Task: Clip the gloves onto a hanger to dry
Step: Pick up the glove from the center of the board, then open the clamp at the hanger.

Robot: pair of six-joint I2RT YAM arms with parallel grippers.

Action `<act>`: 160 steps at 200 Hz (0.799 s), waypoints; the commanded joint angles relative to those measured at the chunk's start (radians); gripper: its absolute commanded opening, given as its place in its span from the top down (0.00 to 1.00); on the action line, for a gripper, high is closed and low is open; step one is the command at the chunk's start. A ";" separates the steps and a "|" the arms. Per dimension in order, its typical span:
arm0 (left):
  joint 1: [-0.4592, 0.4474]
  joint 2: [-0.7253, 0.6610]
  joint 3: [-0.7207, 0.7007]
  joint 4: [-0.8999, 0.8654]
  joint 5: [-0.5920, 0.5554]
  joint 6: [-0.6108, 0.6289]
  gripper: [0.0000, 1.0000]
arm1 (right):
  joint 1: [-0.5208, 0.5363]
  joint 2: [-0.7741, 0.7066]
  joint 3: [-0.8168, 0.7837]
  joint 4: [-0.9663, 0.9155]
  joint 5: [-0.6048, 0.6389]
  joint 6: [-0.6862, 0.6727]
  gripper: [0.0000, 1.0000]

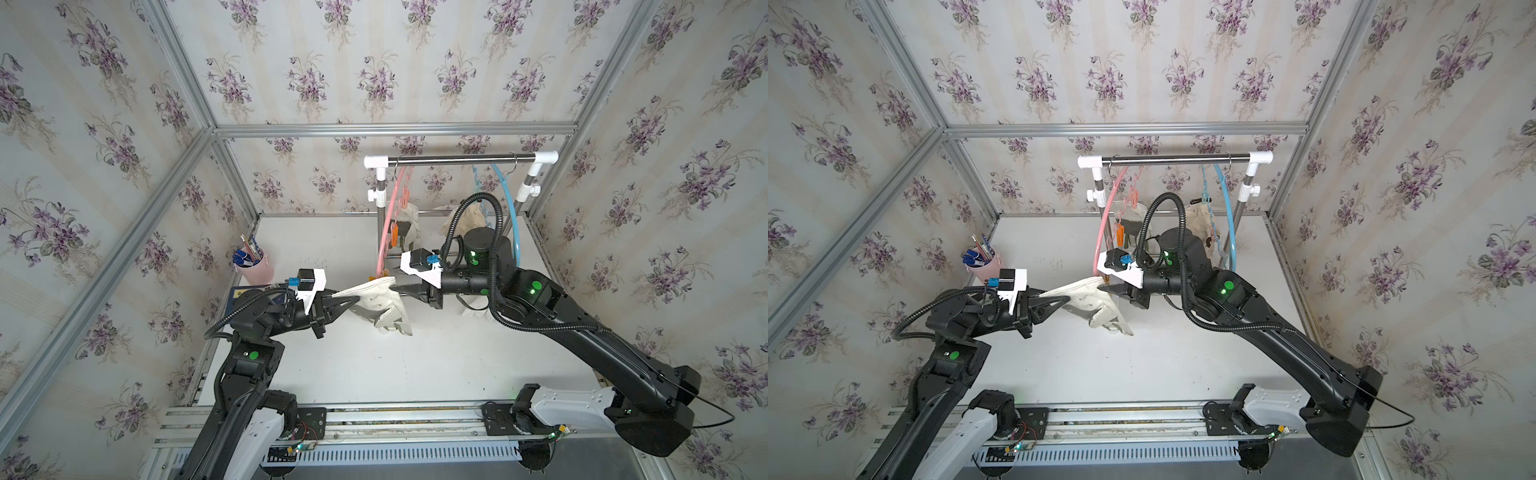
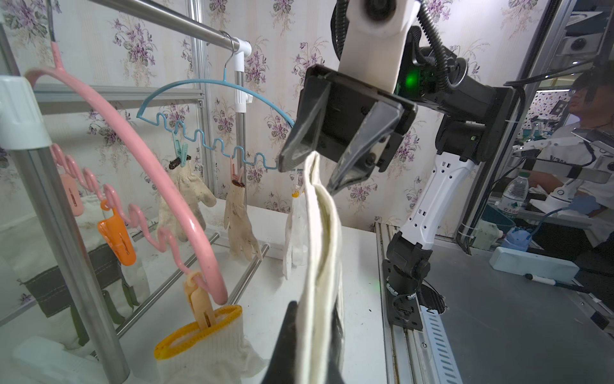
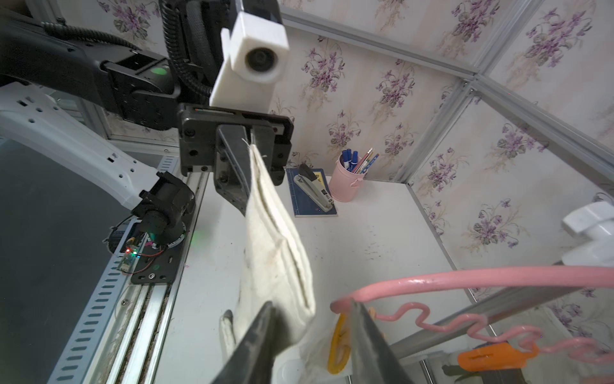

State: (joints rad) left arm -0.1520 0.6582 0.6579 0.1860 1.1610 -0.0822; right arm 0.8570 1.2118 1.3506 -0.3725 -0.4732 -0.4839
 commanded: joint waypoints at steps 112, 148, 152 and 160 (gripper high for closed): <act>0.028 -0.039 0.403 -0.761 -0.303 0.562 1.00 | -0.185 -0.056 -0.164 0.259 0.248 0.268 0.46; 0.071 0.066 0.449 -0.690 -0.381 0.553 1.00 | -0.263 0.004 -0.169 0.304 0.107 0.342 0.47; 0.082 0.079 0.451 -0.681 -0.379 0.551 1.00 | -0.267 0.011 -0.171 0.310 0.100 0.348 0.46; 0.104 0.103 0.454 -0.649 -0.378 0.536 1.00 | -0.273 0.028 -0.169 0.323 0.095 0.359 0.46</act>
State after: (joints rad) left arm -0.0872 0.7094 1.0977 -0.5579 0.8249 0.4652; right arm 0.6006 1.2064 1.1778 -0.1234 -0.2810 -0.1875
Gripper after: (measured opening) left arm 0.058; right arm 0.535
